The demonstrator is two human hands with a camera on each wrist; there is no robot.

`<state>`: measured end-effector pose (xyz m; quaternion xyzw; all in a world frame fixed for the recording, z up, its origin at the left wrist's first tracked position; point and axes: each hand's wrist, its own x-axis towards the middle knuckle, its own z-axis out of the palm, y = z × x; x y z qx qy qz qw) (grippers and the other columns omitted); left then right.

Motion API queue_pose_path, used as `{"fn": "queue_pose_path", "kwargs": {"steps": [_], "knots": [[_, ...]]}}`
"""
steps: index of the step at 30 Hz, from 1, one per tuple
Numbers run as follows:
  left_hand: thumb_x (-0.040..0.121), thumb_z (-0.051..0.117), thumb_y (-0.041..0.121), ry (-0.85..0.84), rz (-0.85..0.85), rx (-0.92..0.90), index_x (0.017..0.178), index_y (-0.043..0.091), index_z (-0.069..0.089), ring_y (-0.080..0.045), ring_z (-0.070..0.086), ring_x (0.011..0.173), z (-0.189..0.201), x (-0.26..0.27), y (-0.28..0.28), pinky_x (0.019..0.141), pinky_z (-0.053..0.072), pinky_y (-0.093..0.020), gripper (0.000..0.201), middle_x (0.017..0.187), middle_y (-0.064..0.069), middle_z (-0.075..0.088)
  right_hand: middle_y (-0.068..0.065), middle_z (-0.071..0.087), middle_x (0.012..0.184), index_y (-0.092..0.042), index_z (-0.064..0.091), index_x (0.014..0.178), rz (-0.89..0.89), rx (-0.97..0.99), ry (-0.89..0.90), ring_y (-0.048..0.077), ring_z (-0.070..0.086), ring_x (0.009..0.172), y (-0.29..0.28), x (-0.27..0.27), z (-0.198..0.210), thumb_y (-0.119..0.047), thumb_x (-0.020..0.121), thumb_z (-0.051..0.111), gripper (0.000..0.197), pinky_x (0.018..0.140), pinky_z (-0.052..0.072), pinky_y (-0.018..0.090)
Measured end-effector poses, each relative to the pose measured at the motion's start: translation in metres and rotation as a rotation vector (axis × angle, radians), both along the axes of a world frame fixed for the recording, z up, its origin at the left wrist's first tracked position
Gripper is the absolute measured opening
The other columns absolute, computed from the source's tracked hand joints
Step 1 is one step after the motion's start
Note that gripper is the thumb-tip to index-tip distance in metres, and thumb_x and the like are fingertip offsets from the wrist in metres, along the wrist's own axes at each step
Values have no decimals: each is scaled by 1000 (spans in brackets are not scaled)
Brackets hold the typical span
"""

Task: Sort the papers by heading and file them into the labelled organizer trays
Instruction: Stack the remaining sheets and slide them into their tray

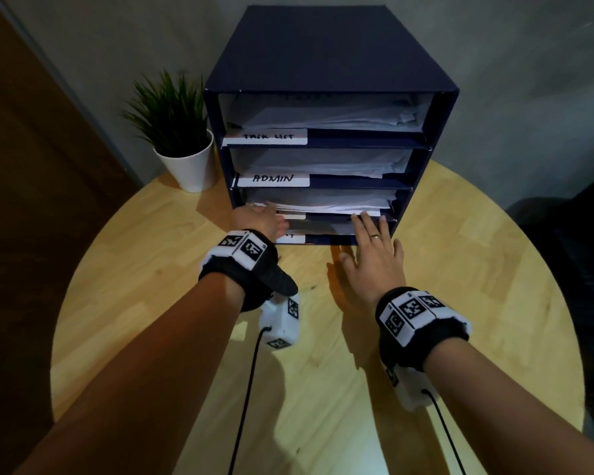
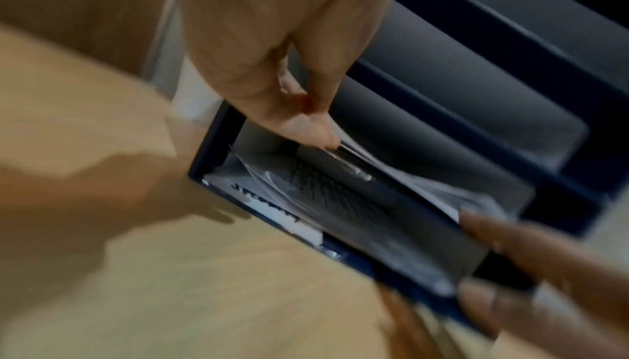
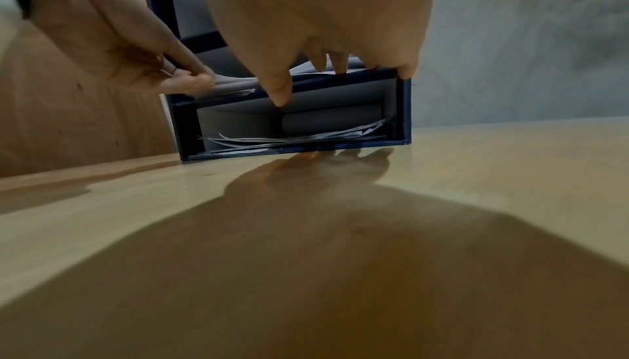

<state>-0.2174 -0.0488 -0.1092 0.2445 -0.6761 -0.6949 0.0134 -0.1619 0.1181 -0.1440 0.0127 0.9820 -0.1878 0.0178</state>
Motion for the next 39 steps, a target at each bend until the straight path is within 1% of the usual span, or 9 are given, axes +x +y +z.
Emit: {"fn": "queue_pose_path", "kwargs": {"steps": [1,3,5,7,9,12,18,26,39], "knots": [[97,50,18,7,3,-160,69,10,47,-8,63,44,1,3,2,47,49,-21,29,67,-8,64,-7,-2,161,-24,5,152,-6,-2,-13,19,-9,149,-1,-1,-1,-34,98,39,65,120,3,46],[92,55,27,54,-51,-622,73,17,50,-23,63,81,-4,13,2,66,47,-29,22,87,-7,61,-8,-3,161,-24,5,152,-17,-10,-20,18,-10,149,-2,-2,-1,-33,98,39,64,119,2,47],[91,54,27,191,-196,-990,93,17,60,-25,53,106,-15,27,-1,84,43,-33,12,111,-5,58,-8,-3,161,-25,7,152,-27,-9,-26,19,-9,149,-3,-3,1,-32,98,40,64,119,3,48],[92,49,30,243,-440,-1265,124,23,55,-24,39,127,-28,38,-3,102,32,-35,33,134,-1,48,-9,-2,161,-26,7,151,-33,-1,-45,19,-8,149,-3,-4,3,-30,96,42,65,119,5,49],[94,43,34,210,-562,-1383,144,29,33,-21,22,143,-35,40,-5,116,15,-39,51,151,4,31,-10,-4,161,-28,5,152,-34,15,-68,19,-8,149,-2,-5,5,-28,96,43,67,119,7,49],[95,38,31,159,-622,-1417,150,29,17,-19,7,149,-39,40,-7,119,-1,-48,59,159,6,15,-10,-8,160,-29,3,151,-36,35,-92,19,-9,149,-3,-7,6,-28,95,44,69,118,9,49],[88,46,23,106,-632,-1422,150,26,7,-19,6,149,-33,35,-5,118,-1,-52,73,159,4,13,-11,-9,160,-31,1,151,-53,34,-99,23,-8,148,-7,-9,8,-29,94,45,72,114,17,48],[85,52,22,81,-517,-1495,146,20,23,-31,26,136,-29,24,6,119,8,-50,68,143,-10,29,-10,-5,161,-31,3,151,-56,88,-101,24,-3,148,-4,-16,12,-32,93,48,73,111,21,46],[84,52,16,-66,-600,-1401,146,22,16,-29,8,145,-28,7,9,119,-1,-51,72,152,-5,16,-8,1,161,-30,5,151,-51,110,-89,27,5,145,-2,-22,14,-34,92,48,72,108,24,44]]}}
